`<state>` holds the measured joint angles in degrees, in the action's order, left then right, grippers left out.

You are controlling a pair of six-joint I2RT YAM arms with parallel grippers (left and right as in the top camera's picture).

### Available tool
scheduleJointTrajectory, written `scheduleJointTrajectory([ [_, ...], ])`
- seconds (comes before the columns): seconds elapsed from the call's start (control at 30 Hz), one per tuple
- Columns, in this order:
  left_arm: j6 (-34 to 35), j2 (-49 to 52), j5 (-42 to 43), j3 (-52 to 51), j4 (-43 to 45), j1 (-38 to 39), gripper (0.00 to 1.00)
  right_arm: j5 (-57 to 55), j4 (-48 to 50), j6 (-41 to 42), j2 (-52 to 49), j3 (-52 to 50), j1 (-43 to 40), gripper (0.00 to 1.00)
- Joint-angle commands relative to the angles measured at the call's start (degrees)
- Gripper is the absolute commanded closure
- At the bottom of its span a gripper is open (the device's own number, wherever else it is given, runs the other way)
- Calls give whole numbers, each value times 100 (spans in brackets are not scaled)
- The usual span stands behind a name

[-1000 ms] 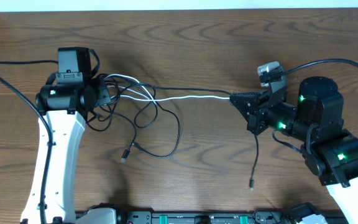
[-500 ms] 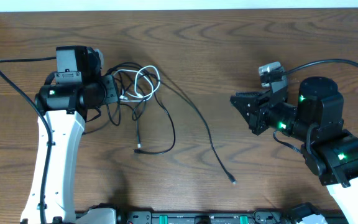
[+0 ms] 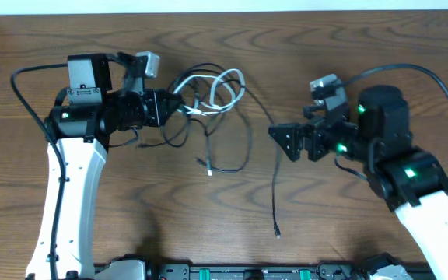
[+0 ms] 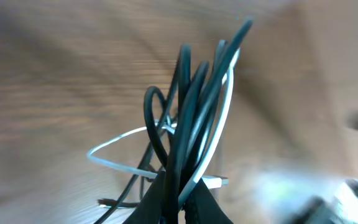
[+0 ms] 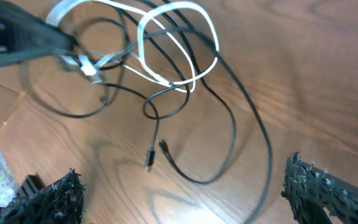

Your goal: Untangle cables

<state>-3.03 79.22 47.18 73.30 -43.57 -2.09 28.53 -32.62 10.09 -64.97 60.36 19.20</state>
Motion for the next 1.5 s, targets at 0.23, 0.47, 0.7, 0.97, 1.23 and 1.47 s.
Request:
scheduleJointTrajectory([
  [0.23, -1368, 9, 1663, 4, -256, 1062, 92, 492, 334, -1001, -811, 81, -35, 1],
  [0.47, -1624, 9, 1628, 4, -369, 1628, 92, 485, 535, -1040, -811, 81, -35, 1],
  [0.7, -1622, 9, 1631, 4, -256, 2085, 92, 507, 619, -1040, -813, 81, 90, 1],
  [0.97, -1600, 9, 1663, 4, -48, 2507, 92, -599, 627, -717, -817, 81, 249, 9],
  [1.23, -1576, 9, 966, 4, -114, 2516, 92, -1958, 496, 72, -811, 81, 249, 99],
  [1.47, -1169, 9, -896, 4, -422, 2516, 92, -2409, 129, 365, -774, 81, 98, 99],
])
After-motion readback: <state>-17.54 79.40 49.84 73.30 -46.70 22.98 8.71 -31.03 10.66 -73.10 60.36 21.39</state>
